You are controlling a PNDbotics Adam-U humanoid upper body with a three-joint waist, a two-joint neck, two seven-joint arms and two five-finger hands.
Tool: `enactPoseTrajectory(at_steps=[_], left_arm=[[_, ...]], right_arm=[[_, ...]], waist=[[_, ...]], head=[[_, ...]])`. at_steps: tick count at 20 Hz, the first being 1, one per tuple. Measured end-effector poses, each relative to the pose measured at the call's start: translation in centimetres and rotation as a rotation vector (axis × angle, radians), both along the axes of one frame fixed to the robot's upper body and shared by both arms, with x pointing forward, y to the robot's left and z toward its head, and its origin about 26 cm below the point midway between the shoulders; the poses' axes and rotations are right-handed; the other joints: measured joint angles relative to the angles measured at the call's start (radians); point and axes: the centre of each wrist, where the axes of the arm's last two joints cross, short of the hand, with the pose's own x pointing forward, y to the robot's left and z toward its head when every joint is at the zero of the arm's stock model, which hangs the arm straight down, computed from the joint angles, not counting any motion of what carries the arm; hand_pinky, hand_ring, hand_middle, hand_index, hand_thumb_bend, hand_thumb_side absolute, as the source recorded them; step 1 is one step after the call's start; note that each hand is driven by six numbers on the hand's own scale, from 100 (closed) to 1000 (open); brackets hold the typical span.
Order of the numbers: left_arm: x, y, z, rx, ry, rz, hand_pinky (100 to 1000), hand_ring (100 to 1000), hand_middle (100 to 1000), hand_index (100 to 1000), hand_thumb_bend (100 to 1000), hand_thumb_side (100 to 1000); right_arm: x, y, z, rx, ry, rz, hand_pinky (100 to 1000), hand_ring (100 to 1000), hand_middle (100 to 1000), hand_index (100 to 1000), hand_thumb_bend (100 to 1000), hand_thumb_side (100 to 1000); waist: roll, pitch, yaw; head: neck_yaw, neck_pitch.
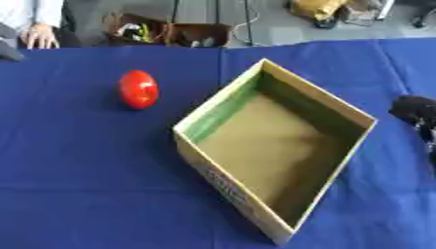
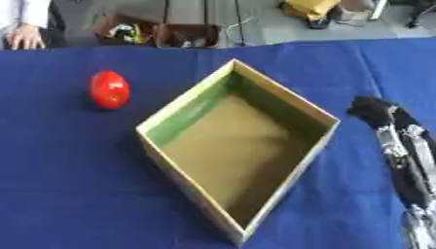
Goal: Pick up objects on the table and place them in the box.
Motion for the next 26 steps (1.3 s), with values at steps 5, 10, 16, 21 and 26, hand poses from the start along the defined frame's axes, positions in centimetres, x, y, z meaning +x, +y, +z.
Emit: enactPoseTrajectory(at_steps=[5, 10, 16, 21, 26], left_arm=[[0.0, 0.0, 0.0, 0.000, 0.000, -0.001, 559, 495, 546, 782, 100, 780], [0.0, -0.1, 0.2, 0.002, -0.006, -0.004, 576, 521, 616, 853, 100, 816], [-0.2, 0.3, 3.0, 0.155, -0.002, 0.059, 639, 595, 718, 928, 100, 857], [0.3, 0.6, 5.1, 0.392, 0.096, 0.134, 750, 736, 825, 964, 100, 811], [2.5, 1.2, 6.5, 0.571, 0.190, 0.194, 814, 814, 910, 1000, 100, 890]], right_arm=[[0.0, 0.0, 0.0, 0.000, 0.000, 0.000, 894, 868, 643, 813, 100, 870], [0.0, 0.0, 0.0, -0.001, 0.000, 0.001, 893, 868, 643, 812, 100, 865], [-0.1, -0.1, -0.1, -0.003, 0.004, -0.001, 893, 868, 643, 812, 100, 865], [-0.1, -0.2, -0.1, -0.018, 0.007, -0.005, 893, 868, 641, 810, 100, 866], [-0.1, -0.1, -0.1, -0.027, 0.010, 0.002, 894, 868, 639, 809, 100, 870]], waist=[[-0.003, 0.000, 0.000], [-0.002, 0.000, 0.000], [0.004, 0.000, -0.001], [0.017, 0.001, -0.012], [0.026, 0.001, -0.023]], head=[[-0.006, 0.010], [-0.008, 0.010], [-0.008, 0.010], [-0.007, 0.010], [0.000, 0.010]])
